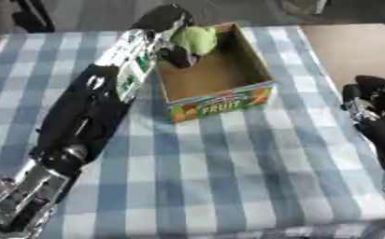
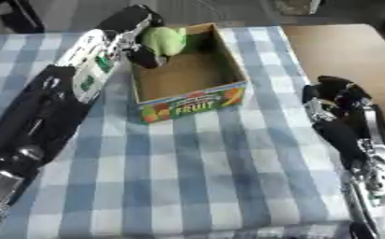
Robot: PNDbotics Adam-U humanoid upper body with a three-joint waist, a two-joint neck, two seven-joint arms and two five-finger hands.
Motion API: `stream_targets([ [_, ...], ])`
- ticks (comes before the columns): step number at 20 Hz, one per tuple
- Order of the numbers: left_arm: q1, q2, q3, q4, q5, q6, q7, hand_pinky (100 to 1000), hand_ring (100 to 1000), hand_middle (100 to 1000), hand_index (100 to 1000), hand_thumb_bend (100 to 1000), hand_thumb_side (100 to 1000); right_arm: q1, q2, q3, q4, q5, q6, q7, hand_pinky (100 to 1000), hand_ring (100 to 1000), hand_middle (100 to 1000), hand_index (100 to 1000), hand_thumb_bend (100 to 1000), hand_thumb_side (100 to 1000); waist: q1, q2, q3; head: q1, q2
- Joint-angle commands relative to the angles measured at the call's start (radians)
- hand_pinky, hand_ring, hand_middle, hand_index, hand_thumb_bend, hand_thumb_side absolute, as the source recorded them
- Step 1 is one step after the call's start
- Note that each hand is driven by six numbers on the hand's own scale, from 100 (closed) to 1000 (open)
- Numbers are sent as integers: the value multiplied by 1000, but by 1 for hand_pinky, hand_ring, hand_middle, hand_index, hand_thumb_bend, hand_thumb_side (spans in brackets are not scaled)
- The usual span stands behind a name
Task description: Pick up objects on the table and place them in the box.
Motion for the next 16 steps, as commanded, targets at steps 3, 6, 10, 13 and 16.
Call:
stream_targets([
  [3,-4,-38,10,77,-54,-1,48,513,445,466,625,132,178,-12,-7,1,-12,-5,-3,6,623,697,613,728,275,270,-2,-10,-5,7,6],
  [6,8,-54,15,111,-83,-7,82,569,528,540,683,179,168,-13,-5,1,-12,-5,-3,7,623,698,613,728,274,270,-3,-8,-6,7,6],
  [10,17,-60,8,108,-110,-39,139,716,729,747,839,561,124,-12,-5,-1,-13,-4,-3,6,623,698,613,728,274,270,-5,-7,-4,5,6],
  [13,20,-55,-2,73,-112,-73,172,781,798,804,875,887,314,-13,-4,-1,-13,-5,-3,6,623,698,613,728,274,270,-6,-7,-2,4,6],
  [16,30,-50,-12,19,-88,-100,195,836,848,848,891,995,478,-13,-4,-2,-13,-4,-3,6,624,698,613,729,273,270,-7,-7,2,3,6],
])
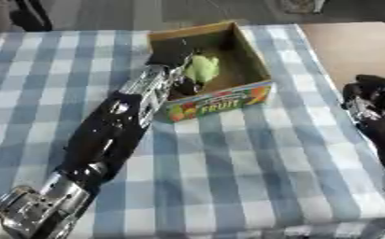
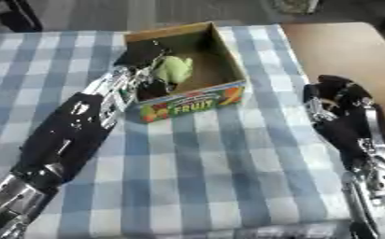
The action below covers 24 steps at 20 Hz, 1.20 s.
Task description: Pick up objects on the table and place them in the box.
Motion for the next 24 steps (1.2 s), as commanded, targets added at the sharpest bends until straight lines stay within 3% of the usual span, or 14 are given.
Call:
stream_targets([
  [1,-8,13,-9,-74,29,-26,21,836,848,848,891,995,478,-12,-5,-4,-13,-4,-1,1,624,698,613,729,273,270,-5,-12,1,-1,6],
  [2,-3,16,-8,-102,48,-30,27,847,856,854,891,1000,512,-12,-5,-4,-13,-4,-1,1,624,698,613,729,273,270,-5,-12,3,-2,6],
  [7,38,50,4,-301,213,-13,97,831,838,836,875,1000,496,-11,-5,-9,-13,-4,-2,-3,625,698,613,729,273,270,-6,-12,19,-10,6],
  [12,112,118,32,-529,486,31,165,775,789,784,837,1000,477,-8,-4,-16,-12,-2,-3,-9,625,699,613,729,273,270,-4,-14,45,-26,6],
  [15,134,146,35,-596,607,57,182,775,789,784,837,1000,477,-8,-4,-16,-11,-2,-3,-11,625,699,613,729,273,270,-3,-15,49,-28,6],
  [16,138,151,36,-606,623,64,184,697,715,702,791,920,426,-8,-4,-17,-12,-2,-3,-11,626,699,613,730,274,270,-3,-14,51,-29,6],
  [19,192,163,88,-665,667,55,218,669,678,667,772,791,407,-8,-4,-29,-13,-2,-5,-21,626,700,613,730,274,271,-7,-10,100,-54,5],
  [24,320,175,177,-775,747,14,297,656,652,642,758,695,373,-10,-6,-35,-17,-2,-7,-27,627,700,614,730,271,272,-11,-5,132,-63,3],
])
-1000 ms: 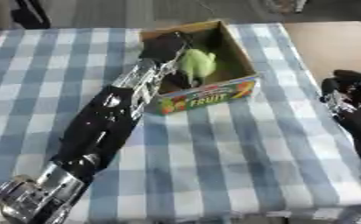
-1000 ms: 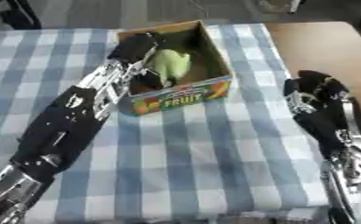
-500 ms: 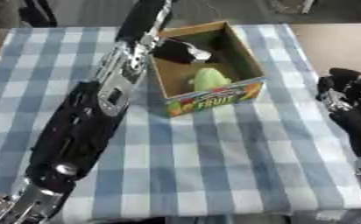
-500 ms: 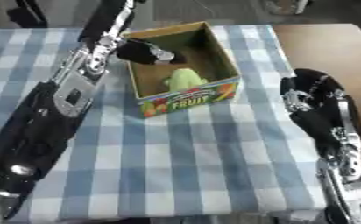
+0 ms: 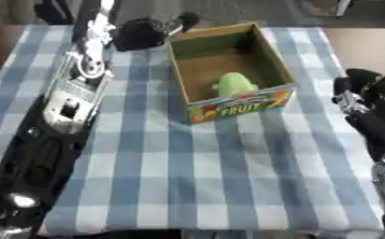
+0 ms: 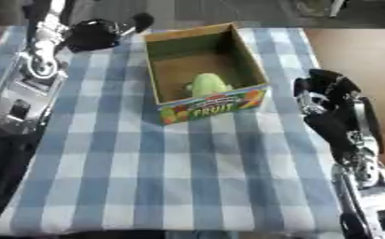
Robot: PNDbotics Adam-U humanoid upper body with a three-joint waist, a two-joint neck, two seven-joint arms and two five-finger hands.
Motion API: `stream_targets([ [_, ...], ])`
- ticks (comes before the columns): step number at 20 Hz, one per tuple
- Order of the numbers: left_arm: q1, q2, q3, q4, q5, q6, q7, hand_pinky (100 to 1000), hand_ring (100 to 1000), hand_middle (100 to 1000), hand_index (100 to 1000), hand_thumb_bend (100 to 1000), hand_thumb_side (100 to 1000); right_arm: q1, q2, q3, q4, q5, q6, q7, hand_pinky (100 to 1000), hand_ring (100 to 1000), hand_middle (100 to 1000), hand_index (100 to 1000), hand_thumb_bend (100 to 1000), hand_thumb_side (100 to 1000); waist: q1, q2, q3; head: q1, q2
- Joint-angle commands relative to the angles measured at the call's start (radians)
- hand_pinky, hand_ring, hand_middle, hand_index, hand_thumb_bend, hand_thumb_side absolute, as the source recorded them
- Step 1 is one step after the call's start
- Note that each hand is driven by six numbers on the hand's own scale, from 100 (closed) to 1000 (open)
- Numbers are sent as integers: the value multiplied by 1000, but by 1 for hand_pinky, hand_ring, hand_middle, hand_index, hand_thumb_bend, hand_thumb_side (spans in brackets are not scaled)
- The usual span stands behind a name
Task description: Pick up objects on the table and place them in the box.
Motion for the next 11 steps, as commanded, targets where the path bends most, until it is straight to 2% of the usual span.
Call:
stream_targets([
  [1,41,32,44,-73,53,-28,52,652,645,636,756,686,370,-10,-10,-11,-17,-3,-2,-6,627,700,614,730,270,272,-1,-12,3,-5,2],
  [6,171,53,83,-116,133,-69,132,638,629,623,750,651,354,-8,-10,-12,-19,-3,-2,-7,628,701,613,730,269,272,-1,-13,11,-7,3],
  [11,296,65,86,-152,212,-100,182,629,620,615,745,638,357,-7,-11,-12,-23,-5,-3,-7,628,701,613,731,269,273,0,-13,13,-7,6],
])
